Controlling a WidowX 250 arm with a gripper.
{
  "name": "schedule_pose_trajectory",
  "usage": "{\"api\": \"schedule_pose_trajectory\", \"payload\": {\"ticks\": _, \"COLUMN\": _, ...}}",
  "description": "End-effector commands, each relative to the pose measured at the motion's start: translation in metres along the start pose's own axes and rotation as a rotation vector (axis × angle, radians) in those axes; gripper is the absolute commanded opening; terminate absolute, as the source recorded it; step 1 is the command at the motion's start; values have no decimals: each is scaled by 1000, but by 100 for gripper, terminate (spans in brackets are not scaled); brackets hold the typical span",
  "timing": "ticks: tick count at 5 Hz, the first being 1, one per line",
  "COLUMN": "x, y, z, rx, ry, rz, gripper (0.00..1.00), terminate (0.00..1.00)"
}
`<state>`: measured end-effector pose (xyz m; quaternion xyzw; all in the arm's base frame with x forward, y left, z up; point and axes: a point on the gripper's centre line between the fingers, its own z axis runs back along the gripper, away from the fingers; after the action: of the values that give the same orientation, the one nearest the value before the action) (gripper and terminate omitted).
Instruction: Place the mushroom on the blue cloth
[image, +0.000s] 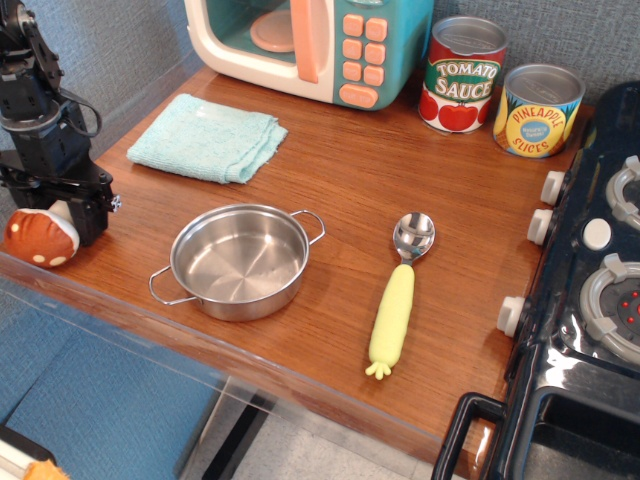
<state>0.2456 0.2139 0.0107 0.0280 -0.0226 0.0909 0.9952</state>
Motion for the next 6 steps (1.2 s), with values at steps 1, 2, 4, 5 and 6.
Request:
{"api": "schedule_pose_trajectory", "payload": {"ticks": 1, "x": 38, "y": 4, "z": 63, "rx": -8, "ry": -125, "rz": -19, "gripper": 0, "terminate": 0}}
{"api": "schedule_pose_trajectory", "payload": {"ticks": 2, "x": 79, "y": -5, "z": 71, "rx": -28, "ry": -150, "rz": -25, "gripper": 0, "terminate": 0}}
{"api": "schedule_pose_trajectory", "payload": {"ticks": 4, "x": 134, "y": -47, "z": 70, "rx": -36, "ry": -160, "rz": -77, "gripper": 0, "terminate": 0}}
{"api": "schedule_pose_trajectory", "payload": {"ticks": 5, "x": 151, "y": -58, "z": 64, "rx": -36, "ry": -153, "rz": -73, "gripper": 0, "terminate": 0}}
{"api": "schedule_pose_trajectory", "payload": {"ticks": 6, "x": 160, "y": -64, "z": 67, "rx": 2, "ry": -141, "rz": -79, "gripper": 100, "terminate": 0}}
